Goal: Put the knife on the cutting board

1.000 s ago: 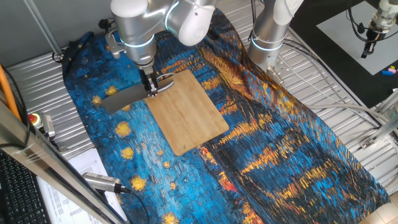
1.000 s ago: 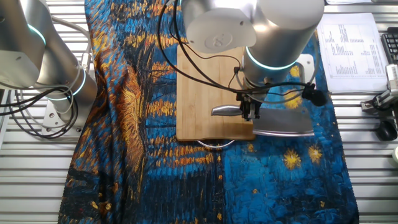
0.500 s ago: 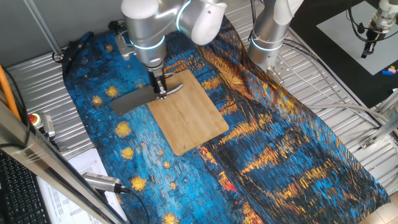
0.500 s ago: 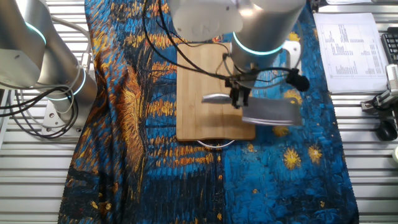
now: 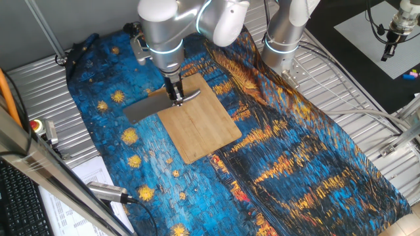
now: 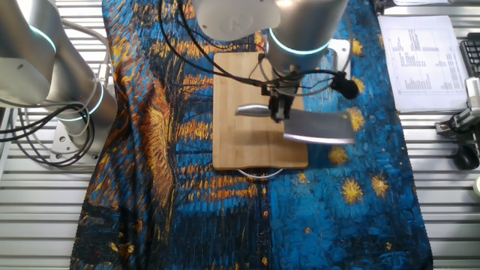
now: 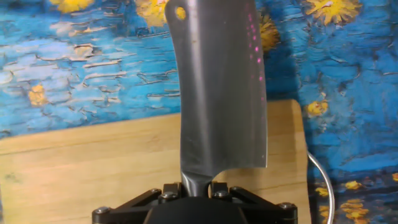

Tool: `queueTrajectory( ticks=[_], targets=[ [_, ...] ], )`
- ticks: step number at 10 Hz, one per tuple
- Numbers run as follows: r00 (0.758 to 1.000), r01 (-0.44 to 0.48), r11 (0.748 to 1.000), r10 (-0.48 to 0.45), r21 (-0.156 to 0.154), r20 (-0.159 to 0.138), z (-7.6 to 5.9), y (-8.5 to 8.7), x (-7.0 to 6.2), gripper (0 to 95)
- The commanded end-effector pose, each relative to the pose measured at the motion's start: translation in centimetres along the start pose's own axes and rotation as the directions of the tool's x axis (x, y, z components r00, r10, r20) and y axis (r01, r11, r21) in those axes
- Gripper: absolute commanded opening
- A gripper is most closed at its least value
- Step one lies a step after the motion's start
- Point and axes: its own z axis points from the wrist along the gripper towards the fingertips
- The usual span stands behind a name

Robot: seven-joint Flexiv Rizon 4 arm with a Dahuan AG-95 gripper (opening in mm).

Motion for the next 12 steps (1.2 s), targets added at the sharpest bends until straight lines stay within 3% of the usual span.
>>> queueTrajectory(
  ticks=[1,5,9,11,12],
  targets=[
    [1.000,-0.002,1.000,0.002,0.006,0.011,0.1,0.8,1.7,0.0],
    [1.000,-0.001,1.000,0.001,0.009,0.018,0.6,2.8,4.8,0.0],
    [0.993,0.114,0.993,-0.114,0.016,0.016,0.6,3.3,5.3,0.0],
    [0.956,0.294,0.955,-0.294,0.035,-0.014,0.4,3.8,5.4,0.0],
    [0.930,0.369,0.929,-0.369,0.033,-0.011,0.3,4.1,5.5,0.0]
  ],
)
